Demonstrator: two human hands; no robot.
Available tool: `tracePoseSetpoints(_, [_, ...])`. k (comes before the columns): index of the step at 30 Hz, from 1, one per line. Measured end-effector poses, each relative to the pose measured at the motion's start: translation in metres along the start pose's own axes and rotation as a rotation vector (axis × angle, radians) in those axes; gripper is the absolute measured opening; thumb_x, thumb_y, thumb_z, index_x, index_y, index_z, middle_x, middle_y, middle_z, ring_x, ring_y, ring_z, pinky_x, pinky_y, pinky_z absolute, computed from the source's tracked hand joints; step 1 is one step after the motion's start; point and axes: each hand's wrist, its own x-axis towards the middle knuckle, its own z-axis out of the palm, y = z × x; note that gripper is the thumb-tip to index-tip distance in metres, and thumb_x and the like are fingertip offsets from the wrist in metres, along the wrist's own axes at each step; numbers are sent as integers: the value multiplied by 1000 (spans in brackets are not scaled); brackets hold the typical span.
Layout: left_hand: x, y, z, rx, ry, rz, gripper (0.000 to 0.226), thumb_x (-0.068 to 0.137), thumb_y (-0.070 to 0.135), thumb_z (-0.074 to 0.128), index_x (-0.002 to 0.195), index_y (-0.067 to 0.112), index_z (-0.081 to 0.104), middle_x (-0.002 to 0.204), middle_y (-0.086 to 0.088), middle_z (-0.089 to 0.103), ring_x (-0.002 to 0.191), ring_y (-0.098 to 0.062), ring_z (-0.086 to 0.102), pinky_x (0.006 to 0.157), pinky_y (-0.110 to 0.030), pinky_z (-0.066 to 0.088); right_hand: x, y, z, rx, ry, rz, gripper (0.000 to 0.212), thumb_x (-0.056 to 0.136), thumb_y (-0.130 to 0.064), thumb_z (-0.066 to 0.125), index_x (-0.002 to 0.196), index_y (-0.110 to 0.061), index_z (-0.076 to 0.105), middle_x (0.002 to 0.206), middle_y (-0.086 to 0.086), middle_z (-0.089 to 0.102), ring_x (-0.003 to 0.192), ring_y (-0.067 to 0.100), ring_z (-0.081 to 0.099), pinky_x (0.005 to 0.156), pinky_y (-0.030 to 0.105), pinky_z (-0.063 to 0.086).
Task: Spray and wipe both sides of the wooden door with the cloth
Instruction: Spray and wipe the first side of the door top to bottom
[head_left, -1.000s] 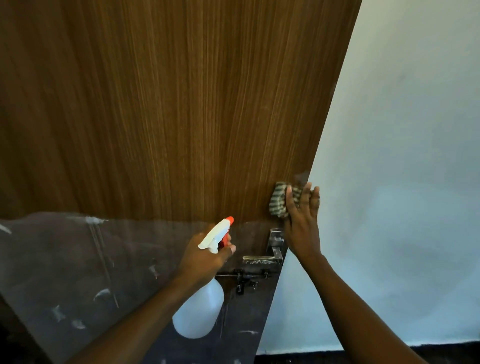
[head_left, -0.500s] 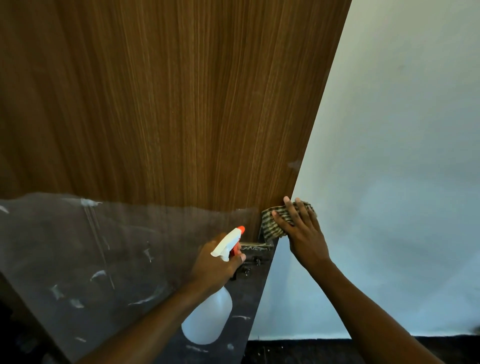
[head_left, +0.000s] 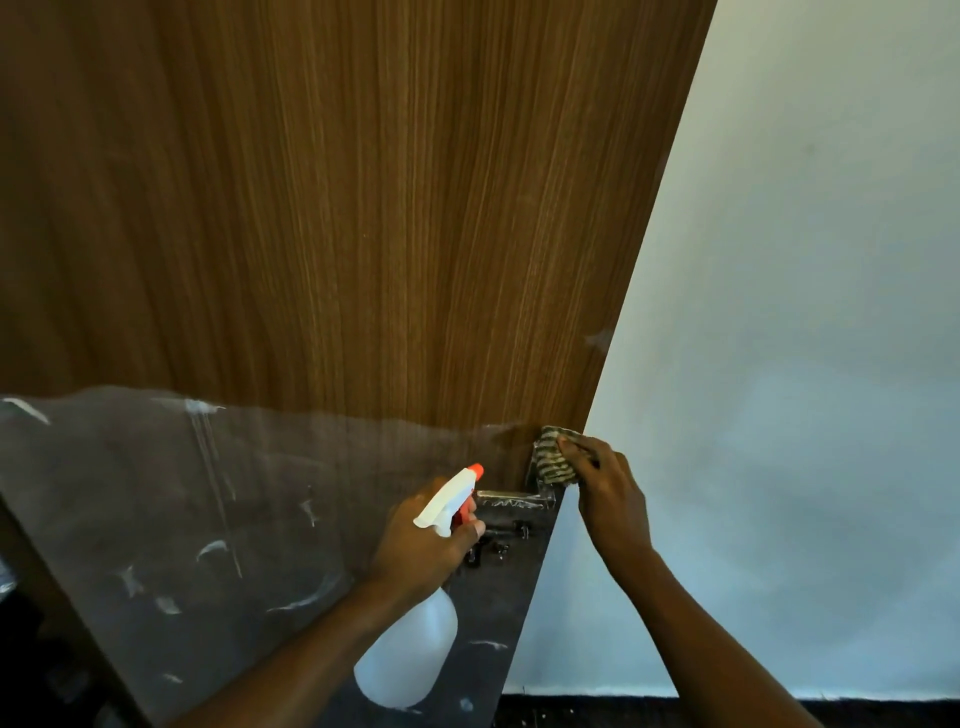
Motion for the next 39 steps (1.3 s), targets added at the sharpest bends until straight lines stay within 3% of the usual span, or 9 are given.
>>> tracePoseSetpoints(5, [0, 3, -2, 20, 14, -4, 60, 73, 42, 74, 124, 18, 52, 116, -5, 61, 100, -23, 60, 89, -37, 55, 21, -45, 20, -112, -160, -123, 65, 60, -19, 96, 120, -17, 71, 125, 12, 66, 114, 36, 63, 91, 51, 56])
tracePoseSetpoints(11, [0, 7, -1, 7, 35, -20, 60, 75, 36, 74, 126, 17, 49, 120, -4, 58, 105, -22, 57, 87, -31, 53, 13, -35, 25, -69, -161, -232, 62, 60, -17, 95, 117, -15, 72, 124, 12, 66, 113, 38, 64, 90, 50, 56])
tracePoseSetpoints(16, [-7, 9, 4, 78, 47, -32, 46, 79, 35, 72, 115, 22, 46, 114, 1, 55, 90, -13, 53, 80, -23, 47, -19, 10, 4, 43, 3, 130, 47, 78, 14, 70, 120, -7, 70, 120, 15, 67, 106, 37, 65, 83, 41, 58])
tracePoseSetpoints(19, [-8, 10, 10, 116, 75, -54, 63, 79, 36, 72, 131, 16, 43, 130, -4, 53, 111, -22, 54, 89, -27, 48, -19, 21, -5, 112, 72, 293, 41, 85, 7, 72, 124, -3, 67, 116, 17, 67, 101, 35, 66, 83, 35, 55])
tracePoseSetpoints(24, [-4, 18, 11, 28, 59, -78, 60, 80, 30, 72, 131, 15, 42, 130, -5, 52, 103, -16, 50, 85, -24, 45, 13, -28, 9, 160, 96, 160, 47, 83, 5, 72, 128, -6, 65, 120, 14, 62, 107, 26, 59, 85, 34, 55])
tracePoseSetpoints(28, [-2, 16, 4, 20, 71, -74, 64, 79, 31, 72, 132, 14, 42, 130, -6, 53, 101, -15, 50, 93, -29, 46, 25, -71, 37, 64, -65, -95, 53, 68, -9, 90, 118, -13, 72, 122, 13, 67, 109, 34, 66, 87, 43, 57])
tracePoseSetpoints(33, [-4, 13, -12, -9, 84, -95, 63, 79, 31, 72, 132, 15, 40, 124, 1, 50, 99, -11, 44, 90, -27, 44, 25, -54, 32, -65, -118, -253, 69, 59, -27, 96, 122, -18, 69, 124, 13, 66, 107, 35, 67, 76, 46, 62])
tracePoseSetpoints(36, [-5, 9, -22, -34, 89, -88, 53, 80, 29, 71, 125, 20, 43, 113, 5, 47, 98, -10, 45, 85, -23, 42, 29, -47, 23, -18, 71, -76, 54, 71, -8, 87, 122, -12, 69, 120, 14, 65, 102, 34, 65, 72, 43, 62])
tracePoseSetpoints(39, [-7, 5, -30, -77, 109, -96, 44, 80, 27, 71, 112, 26, 41, 109, 5, 48, 97, -12, 47, 84, -24, 42, 36, -80, 37, 79, 153, 130, 51, 76, -5, 83, 125, -9, 68, 121, 16, 64, 106, 37, 62, 83, 49, 59])
